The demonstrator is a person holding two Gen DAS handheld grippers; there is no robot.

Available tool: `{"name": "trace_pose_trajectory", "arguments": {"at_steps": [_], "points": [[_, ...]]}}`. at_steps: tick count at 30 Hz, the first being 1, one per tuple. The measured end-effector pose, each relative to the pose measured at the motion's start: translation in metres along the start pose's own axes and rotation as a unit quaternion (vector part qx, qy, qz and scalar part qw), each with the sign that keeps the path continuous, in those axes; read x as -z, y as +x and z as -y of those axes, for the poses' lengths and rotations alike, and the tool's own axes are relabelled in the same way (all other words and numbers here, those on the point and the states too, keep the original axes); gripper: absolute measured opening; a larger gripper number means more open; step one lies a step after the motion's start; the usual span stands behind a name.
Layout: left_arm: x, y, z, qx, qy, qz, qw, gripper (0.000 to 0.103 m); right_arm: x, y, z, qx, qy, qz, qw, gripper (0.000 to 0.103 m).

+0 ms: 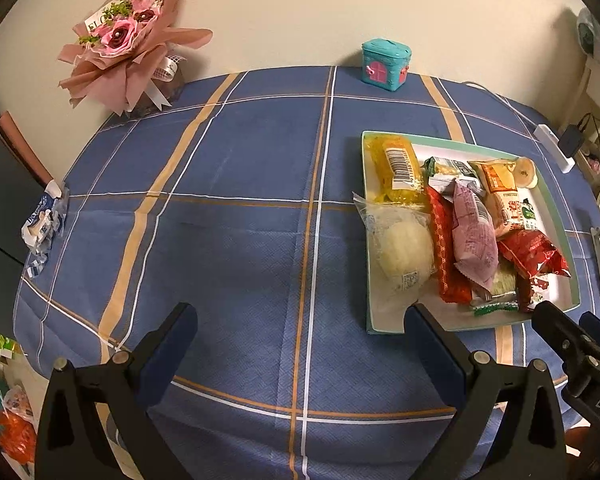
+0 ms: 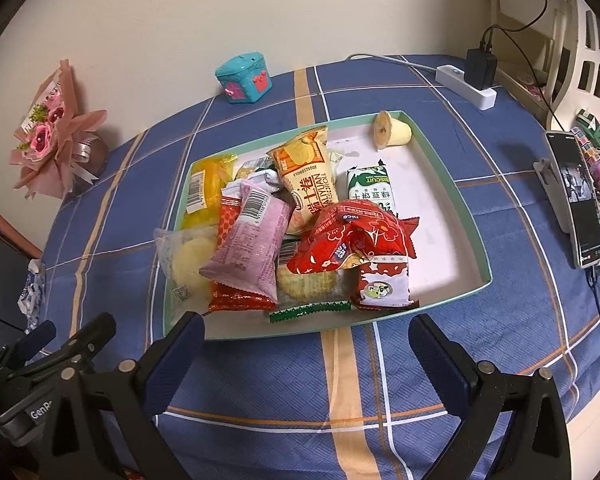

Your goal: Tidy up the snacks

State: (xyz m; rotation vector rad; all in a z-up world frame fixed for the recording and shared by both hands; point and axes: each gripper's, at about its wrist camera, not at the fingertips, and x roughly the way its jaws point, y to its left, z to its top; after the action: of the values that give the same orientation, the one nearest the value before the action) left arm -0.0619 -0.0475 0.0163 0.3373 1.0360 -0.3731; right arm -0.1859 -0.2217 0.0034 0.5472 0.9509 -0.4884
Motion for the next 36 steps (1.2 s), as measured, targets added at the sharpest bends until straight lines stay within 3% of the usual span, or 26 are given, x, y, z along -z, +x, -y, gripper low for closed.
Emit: {"name": "trace_pose_trajectory", "arguments": {"at_steps": [36], "points": [[-0.003, 0.0032, -0.0064, 0.009, -0.026, -0.007, 0.9996, 0.103, -0.0049, -0.0038, -0.0082, 0.001, -0.012, 0.008, 1.0, 0.103]]}}
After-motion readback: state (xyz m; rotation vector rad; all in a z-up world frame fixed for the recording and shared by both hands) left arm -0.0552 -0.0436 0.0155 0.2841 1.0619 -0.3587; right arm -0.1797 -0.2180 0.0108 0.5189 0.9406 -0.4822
